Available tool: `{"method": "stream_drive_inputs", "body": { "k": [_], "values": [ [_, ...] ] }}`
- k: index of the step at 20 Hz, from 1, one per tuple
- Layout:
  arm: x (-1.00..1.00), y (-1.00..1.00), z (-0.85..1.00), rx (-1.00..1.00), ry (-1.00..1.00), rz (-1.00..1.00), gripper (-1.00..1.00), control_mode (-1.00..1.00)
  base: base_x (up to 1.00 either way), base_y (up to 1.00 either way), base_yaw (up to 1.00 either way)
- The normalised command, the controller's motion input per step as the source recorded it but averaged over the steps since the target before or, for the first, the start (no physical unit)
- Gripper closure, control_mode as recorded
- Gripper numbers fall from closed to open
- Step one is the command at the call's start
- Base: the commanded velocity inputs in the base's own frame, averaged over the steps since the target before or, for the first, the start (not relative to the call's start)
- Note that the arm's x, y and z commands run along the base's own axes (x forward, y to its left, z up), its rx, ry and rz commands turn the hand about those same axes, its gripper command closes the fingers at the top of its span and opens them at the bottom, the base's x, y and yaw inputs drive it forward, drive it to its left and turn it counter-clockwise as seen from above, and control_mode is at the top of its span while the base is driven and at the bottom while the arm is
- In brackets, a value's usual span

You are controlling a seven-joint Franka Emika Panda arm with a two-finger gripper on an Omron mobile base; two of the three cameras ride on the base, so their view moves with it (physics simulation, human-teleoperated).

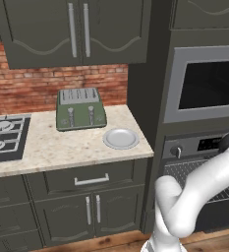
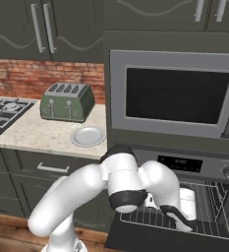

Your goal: Take the fish from the oven and place it on the plate on the counter.

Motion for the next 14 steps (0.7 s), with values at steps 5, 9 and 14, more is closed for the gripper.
{"method": "stream_drive_inputs", "body": {
  "k": [5, 9, 14],
  "values": [
    [0.29, -0.11, -0.11, 0.00, 0.04, 0.04, -1.00, -1.00, 0.00, 0.00, 0.00],
    [0.02, -0.04, -0.33, 0.03, 0.03, 0.03, -1.00, -1.00, 0.00, 0.00, 0.00],
    [0.07, -0.10, -0.39, 0.05, 0.05, 0.03, -1.00, -1.00, 0.00, 0.00, 0.00]
  ]
}}
